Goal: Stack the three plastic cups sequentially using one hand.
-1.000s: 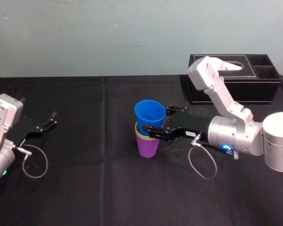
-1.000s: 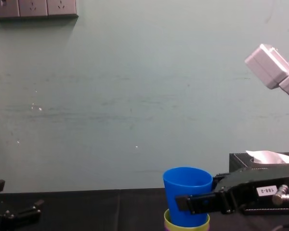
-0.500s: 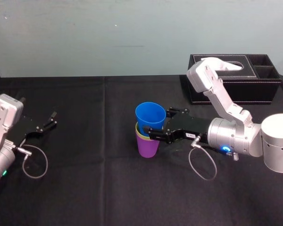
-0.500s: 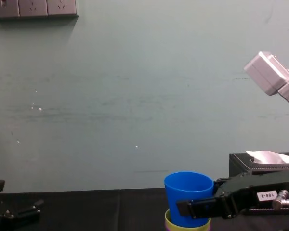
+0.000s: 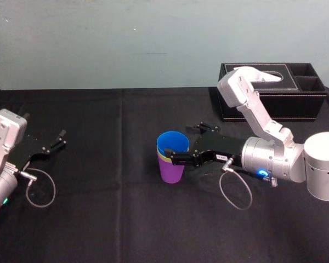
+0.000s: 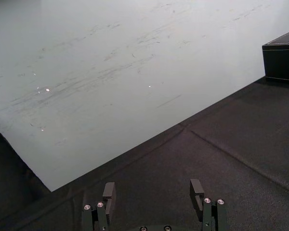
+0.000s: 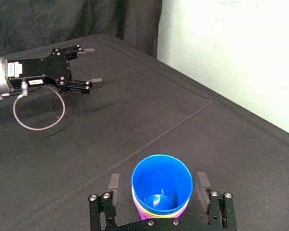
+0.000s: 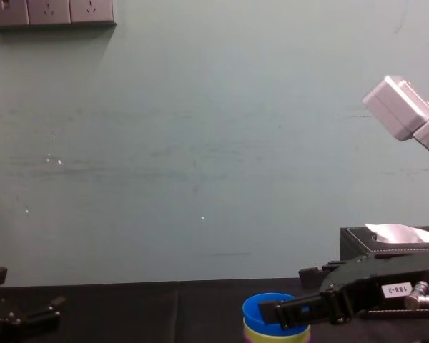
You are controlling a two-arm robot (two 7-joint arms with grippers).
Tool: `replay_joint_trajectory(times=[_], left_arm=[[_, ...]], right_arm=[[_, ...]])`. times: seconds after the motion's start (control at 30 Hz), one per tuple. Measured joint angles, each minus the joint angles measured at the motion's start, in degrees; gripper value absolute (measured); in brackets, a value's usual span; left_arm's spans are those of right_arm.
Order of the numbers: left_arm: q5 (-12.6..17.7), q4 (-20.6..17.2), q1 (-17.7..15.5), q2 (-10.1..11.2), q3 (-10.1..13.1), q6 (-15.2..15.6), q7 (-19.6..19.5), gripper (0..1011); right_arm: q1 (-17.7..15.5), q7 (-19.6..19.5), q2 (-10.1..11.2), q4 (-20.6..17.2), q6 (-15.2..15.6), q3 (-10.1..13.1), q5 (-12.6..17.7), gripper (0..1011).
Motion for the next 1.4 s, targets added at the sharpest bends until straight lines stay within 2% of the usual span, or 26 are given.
replay_joint_trajectory(times=[0.07,0.67,0.77,1.0,1.1,1.13,1.27,1.4], left_arm=[[0.00,0.00,0.00,0.00,0.00,0.00,0.00,1010],[0.00,0.00,0.00,0.00,0.00,0.00,0.00,1010],[0.00,0.00,0.00,0.00,0.00,0.00,0.00,1010],[0.00,0.00,0.00,0.00,0.00,0.00,0.00,1010],[0.00,0.00,0.00,0.00,0.00,0.00,0.00,1010],[0.00,0.00,0.00,0.00,0.00,0.00,0.00,1010],[0.00,0.00,0.00,0.00,0.00,0.00,0.00,1010],[0.00,0.00,0.00,0.00,0.00,0.00,0.00,1010]], right_arm=[[0.00,-0.01,0.01,-0.02,0.00,0.02,0.01,1004],[0.00,-0.02,0.03,-0.06,0.01,0.05,0.06,1004],[-0.61,-0.29,0.34,-0.88,-0.18,0.60,0.13,1004],[-3.55,-1.66,2.22,-4.63,-1.25,3.58,1.11,1004],[-5.47,-2.61,3.68,-6.49,-1.96,5.62,1.56,1004],[-5.47,-2.61,3.68,-6.49,-1.96,5.62,1.56,1004],[-7.99,-3.99,5.24,-7.60,-3.38,8.37,1.86,1004],[-9.61,-5.09,5.77,-7.30,-4.60,10.40,1.86,1004]])
